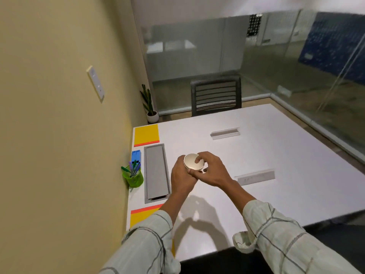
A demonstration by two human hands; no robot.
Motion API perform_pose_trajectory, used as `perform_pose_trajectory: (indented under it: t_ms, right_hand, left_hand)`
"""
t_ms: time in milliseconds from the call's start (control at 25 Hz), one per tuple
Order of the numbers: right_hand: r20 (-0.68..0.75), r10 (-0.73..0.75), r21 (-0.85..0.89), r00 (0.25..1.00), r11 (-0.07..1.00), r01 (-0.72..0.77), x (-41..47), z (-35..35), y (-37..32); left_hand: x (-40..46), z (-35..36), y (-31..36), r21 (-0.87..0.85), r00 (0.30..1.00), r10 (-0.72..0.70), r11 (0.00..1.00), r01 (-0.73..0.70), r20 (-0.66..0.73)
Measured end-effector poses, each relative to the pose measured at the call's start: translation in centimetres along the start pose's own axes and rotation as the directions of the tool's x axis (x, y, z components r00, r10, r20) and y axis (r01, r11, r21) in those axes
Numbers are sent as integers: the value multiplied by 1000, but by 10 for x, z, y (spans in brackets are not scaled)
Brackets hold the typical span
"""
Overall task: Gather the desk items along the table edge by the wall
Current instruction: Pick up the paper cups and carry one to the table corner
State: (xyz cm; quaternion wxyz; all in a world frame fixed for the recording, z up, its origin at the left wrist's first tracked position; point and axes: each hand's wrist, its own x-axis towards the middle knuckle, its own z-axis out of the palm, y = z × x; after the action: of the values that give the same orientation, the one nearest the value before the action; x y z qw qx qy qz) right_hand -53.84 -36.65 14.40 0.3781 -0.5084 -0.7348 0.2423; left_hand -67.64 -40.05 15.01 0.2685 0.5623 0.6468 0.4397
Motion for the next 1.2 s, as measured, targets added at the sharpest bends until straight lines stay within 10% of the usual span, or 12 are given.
perform_pose_trajectory:
  t_ms: [640, 1200]
  right_hand:
    - [-307, -60, -38, 950, 998, 51, -100, -291, 42]
    - [-489, 151, -7, 859, 984, -177, -201, -448, 135]
  left_hand:
    - [-100, 172, 225, -132, 946, 325, 938, -322, 7]
    - [-151, 336, 301, -156, 814, 506, 862, -482, 285]
